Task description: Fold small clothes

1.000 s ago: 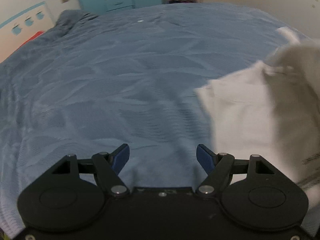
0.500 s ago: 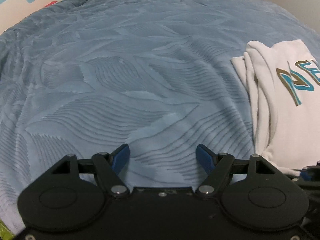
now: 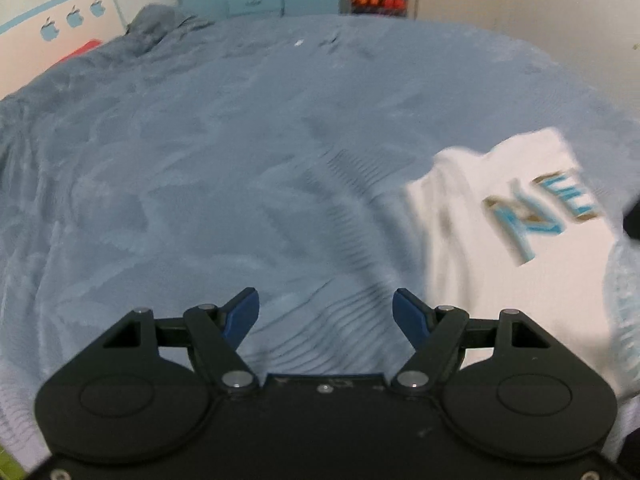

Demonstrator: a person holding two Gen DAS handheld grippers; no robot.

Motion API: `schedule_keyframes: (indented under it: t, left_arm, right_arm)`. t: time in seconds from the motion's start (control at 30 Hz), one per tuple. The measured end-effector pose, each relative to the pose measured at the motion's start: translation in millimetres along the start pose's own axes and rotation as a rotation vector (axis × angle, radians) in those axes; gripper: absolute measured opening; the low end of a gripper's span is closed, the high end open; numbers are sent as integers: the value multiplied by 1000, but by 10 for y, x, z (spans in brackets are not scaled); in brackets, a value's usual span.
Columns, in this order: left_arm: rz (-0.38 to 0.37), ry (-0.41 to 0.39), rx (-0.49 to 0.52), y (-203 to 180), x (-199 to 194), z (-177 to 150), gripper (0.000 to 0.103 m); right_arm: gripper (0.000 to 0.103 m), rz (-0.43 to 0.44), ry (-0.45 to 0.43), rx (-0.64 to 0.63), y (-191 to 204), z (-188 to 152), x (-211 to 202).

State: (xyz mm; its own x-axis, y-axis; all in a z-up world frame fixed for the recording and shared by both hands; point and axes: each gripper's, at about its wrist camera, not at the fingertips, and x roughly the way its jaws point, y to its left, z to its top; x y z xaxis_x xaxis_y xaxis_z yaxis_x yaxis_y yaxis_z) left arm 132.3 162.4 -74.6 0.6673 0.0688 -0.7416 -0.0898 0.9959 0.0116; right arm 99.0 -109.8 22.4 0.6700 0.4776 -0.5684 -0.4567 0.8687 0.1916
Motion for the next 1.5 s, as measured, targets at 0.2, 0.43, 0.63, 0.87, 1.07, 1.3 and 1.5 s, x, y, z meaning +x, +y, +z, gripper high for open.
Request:
schedule_keyframes:
  t: [0.2, 0.43, 0.63, 0.87, 1.07, 1.3, 1.5]
  left_arm:
    - [-158, -17, 73, -564, -27, -22, 76]
    - [-148, 105, 186, -952, 461, -678, 80]
    - [-112, 111, 194, -949, 300, -501, 78]
    - [-139, -98, 161, -1027, 148, -30, 78]
    - [-155, -26, 179, -1178, 880, -291, 83]
    - [-174, 6, 131, -1083, 710, -43, 81]
    - [-196, -122, 139, -1112, 598, 163, 81]
  right_arm:
    - [1, -89, 194, 49, -523, -358, 282]
    - [0, -132, 316, 3, -666, -1047, 508]
    - [2, -86, 278, 30, -669, -813, 385]
    - [4, -102, 39, 16, -810, -598, 271]
    - [0, -115, 129, 189, -1214, -978, 785]
    - [2, -151, 81, 93, -1005, -788, 512]
    - [5, -255, 10, 74, -1114, -691, 731]
